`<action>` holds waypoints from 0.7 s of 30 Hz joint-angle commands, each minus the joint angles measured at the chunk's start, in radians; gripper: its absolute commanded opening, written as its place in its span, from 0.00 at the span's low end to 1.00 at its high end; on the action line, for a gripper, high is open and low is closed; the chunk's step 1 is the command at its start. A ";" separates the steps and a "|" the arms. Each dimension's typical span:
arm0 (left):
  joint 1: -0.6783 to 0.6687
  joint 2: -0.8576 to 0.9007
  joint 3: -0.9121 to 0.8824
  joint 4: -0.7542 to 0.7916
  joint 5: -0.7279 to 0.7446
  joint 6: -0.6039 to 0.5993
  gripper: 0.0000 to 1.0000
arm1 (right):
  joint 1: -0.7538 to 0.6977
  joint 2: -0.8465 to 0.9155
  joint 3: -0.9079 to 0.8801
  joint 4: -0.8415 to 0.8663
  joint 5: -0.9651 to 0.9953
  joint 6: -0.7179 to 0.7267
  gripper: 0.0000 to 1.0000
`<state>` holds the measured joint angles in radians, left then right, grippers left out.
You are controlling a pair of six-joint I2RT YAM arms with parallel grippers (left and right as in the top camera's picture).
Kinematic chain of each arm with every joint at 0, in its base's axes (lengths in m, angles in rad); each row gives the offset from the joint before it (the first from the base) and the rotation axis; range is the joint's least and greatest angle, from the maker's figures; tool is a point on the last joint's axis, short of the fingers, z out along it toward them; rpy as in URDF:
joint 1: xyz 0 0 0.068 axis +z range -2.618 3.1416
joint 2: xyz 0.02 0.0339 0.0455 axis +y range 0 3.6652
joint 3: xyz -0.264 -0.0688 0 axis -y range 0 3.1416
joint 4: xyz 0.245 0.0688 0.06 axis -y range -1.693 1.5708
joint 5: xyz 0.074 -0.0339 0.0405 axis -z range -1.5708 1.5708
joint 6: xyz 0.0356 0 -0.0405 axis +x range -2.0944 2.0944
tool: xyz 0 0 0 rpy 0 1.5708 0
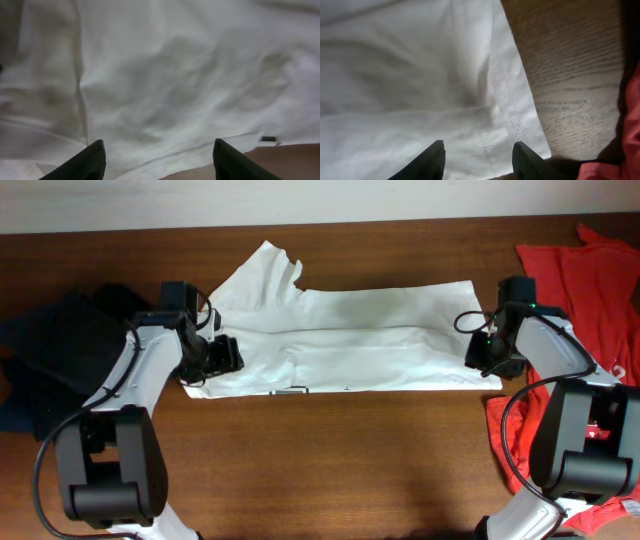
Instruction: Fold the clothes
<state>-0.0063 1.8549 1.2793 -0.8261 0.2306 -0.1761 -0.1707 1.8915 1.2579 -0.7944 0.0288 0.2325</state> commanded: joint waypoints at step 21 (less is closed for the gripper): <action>0.016 -0.088 -0.269 -0.126 -0.193 -0.090 0.00 | -0.007 -0.022 -0.148 -0.247 0.080 0.016 0.04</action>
<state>0.0032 1.8118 1.0359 -0.9272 0.0689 -0.2401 -0.1707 1.8843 1.1103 -1.0409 0.0849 0.2363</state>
